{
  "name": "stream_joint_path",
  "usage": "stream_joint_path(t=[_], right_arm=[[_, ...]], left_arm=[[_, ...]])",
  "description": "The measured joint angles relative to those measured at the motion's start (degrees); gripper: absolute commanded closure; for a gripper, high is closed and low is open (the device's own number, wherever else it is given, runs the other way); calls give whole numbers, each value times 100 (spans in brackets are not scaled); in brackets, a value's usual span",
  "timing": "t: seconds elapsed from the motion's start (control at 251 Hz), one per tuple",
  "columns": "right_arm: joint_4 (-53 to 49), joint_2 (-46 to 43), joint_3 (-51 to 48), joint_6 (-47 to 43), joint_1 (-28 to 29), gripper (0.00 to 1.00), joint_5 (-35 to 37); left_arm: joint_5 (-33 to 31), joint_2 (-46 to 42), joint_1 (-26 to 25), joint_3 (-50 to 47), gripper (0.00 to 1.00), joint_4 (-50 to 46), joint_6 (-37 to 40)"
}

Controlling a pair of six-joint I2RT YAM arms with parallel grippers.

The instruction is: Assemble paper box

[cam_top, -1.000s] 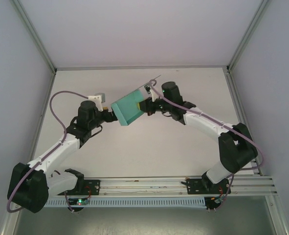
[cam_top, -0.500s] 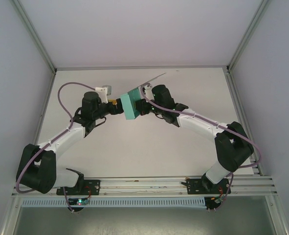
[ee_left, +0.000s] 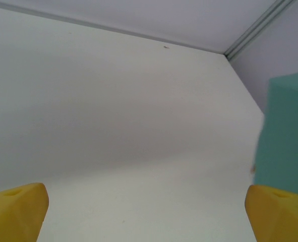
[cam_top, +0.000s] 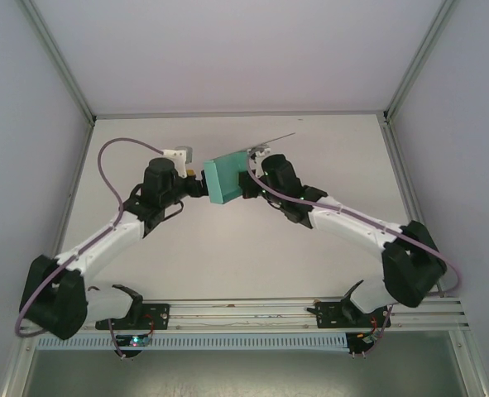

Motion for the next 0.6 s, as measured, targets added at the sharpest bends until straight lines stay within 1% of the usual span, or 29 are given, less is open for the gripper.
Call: stream_joint_path(t=[0.08, 0.168, 0.287, 0.399, 0.603], right_arm=[[-107, -463, -195, -15, -15, 100, 326], [-334, -863, -363, -2, -94, 100, 553], [-627, -1005, -586, 85, -197, 100, 772], [-1027, -667, -699, 310, -203, 100, 890], [-1633, 509, -688, 837, -160, 100, 977]], left_arm=[[-614, -492, -39, -177, 0, -503, 9], [-1355, -828, -13, -334, 0, -1106, -22], [-2133, -1119, 0, -575, 0, -1888, -155], [-2496, -1462, 24, -758, 0, -2358, -232], [-2680, -1843, 24, -769, 0, -2610, -260]])
